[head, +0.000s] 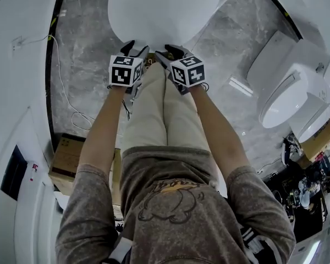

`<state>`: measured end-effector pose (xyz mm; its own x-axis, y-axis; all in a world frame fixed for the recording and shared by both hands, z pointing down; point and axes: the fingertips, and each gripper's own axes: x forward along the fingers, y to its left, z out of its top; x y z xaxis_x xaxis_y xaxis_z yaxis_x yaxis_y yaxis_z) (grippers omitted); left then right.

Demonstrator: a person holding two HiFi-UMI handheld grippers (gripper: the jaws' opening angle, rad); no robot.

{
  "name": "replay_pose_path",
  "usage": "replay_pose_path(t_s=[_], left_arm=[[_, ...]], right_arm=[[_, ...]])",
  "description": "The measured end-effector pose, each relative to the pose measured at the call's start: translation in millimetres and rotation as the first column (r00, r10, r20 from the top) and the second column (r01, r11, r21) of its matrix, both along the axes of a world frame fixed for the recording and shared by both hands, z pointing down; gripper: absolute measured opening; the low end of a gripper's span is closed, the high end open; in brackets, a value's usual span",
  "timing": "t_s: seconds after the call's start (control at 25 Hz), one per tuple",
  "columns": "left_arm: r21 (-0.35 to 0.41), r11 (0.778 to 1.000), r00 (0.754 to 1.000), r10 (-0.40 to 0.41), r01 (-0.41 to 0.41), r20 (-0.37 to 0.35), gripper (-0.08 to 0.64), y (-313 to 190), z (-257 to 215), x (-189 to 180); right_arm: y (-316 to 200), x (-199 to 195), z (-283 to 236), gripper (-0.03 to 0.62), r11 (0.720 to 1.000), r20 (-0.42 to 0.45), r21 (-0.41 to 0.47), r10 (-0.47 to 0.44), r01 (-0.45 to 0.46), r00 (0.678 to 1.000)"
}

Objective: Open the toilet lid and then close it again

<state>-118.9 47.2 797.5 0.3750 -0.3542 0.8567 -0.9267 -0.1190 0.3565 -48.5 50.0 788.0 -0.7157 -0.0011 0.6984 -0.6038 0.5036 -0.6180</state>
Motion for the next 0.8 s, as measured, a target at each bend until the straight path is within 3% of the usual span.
replay_pose_path(t_s=[0.16, 0.36, 0.56, 0.68, 0.8], left_arm=[[0.066, 0.996, 0.999, -0.051, 0.052, -0.018, 0.232, -23.6, -56.2, -3.0], [0.204, 0.973, 0.994, -0.096, 0.106, -0.059, 0.232, -66.6, -173.0, 1.5], [0.365, 0.923, 0.991, -0.091, 0.122, -0.103, 0.232, -99.7, -313.4, 5.9], [0.461, 0.879, 0.99, -0.071, 0.121, -0.125, 0.232, -114.1, -388.3, 10.0], [0.527, 0.845, 0.99, -0.027, 0.095, -0.136, 0.232, -104.6, -448.9, 12.7]], right_arm=[[-30.5, 12.2, -53.9, 0.202, 0.997, 0.001, 0.071, 0.028, -0.028, 1.0], [-80.0, 27.3, -164.0, 0.199, 0.974, 0.052, 0.187, 0.121, -0.129, 0.991], [-104.1, 23.6, -293.5, 0.199, 0.932, 0.14, 0.334, 0.095, -0.137, 0.986], [-116.2, 27.8, -358.8, 0.199, 0.903, 0.211, 0.395, 0.093, -0.171, 0.973], [-111.6, 32.0, -414.5, 0.199, 0.875, 0.259, 0.446, 0.077, -0.19, 0.963]])
